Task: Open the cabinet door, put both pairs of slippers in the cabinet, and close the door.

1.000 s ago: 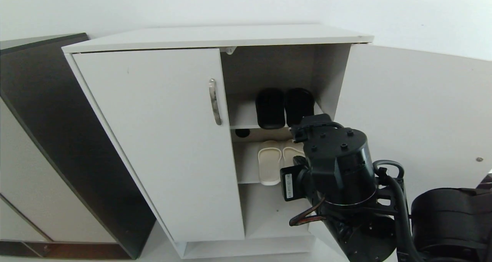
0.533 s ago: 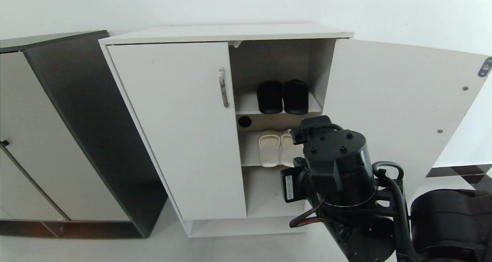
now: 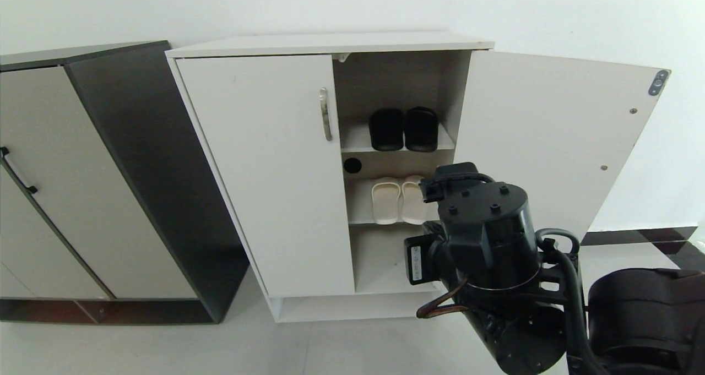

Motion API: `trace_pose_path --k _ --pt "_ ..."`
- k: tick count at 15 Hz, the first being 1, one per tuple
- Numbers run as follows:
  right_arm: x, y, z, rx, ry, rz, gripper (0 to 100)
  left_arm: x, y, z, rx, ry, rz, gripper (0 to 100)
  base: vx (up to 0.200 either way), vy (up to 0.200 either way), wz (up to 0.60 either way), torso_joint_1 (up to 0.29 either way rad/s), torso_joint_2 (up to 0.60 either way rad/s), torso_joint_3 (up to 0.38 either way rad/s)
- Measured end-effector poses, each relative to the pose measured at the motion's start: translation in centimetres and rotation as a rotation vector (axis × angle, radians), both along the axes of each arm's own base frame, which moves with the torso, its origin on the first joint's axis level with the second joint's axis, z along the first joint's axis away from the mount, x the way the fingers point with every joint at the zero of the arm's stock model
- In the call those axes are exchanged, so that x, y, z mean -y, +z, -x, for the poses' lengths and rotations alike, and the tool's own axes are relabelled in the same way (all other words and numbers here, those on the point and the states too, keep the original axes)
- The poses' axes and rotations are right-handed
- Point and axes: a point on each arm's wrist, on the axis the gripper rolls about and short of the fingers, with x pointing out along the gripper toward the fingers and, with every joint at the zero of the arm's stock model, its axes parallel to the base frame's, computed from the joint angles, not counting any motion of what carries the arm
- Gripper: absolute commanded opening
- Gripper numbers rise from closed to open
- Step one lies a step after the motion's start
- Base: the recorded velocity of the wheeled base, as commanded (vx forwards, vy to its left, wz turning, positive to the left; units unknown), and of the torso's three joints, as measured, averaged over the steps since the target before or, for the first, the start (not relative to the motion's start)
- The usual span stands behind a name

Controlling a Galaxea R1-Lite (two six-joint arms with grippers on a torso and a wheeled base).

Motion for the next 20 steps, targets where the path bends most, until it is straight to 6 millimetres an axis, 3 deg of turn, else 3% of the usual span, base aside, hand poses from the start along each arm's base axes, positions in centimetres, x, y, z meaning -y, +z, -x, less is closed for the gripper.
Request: trace_pose_path --k 12,20 --pt "0.00 -0.31 -0.56 0.009 -0.014 -0.014 0 0.00 0.00 0.00 0.000 0.000 0.000 0 0.000 0.000 0.00 0.000 0.00 0.000" --pt "-0.04 -0.60 -0.83 0.004 -0.021 -0.009 0 0.00 0.02 0.00 0.001 0.000 -0.001 0 0.000 0.000 0.00 0.041 -0.38 -0.334"
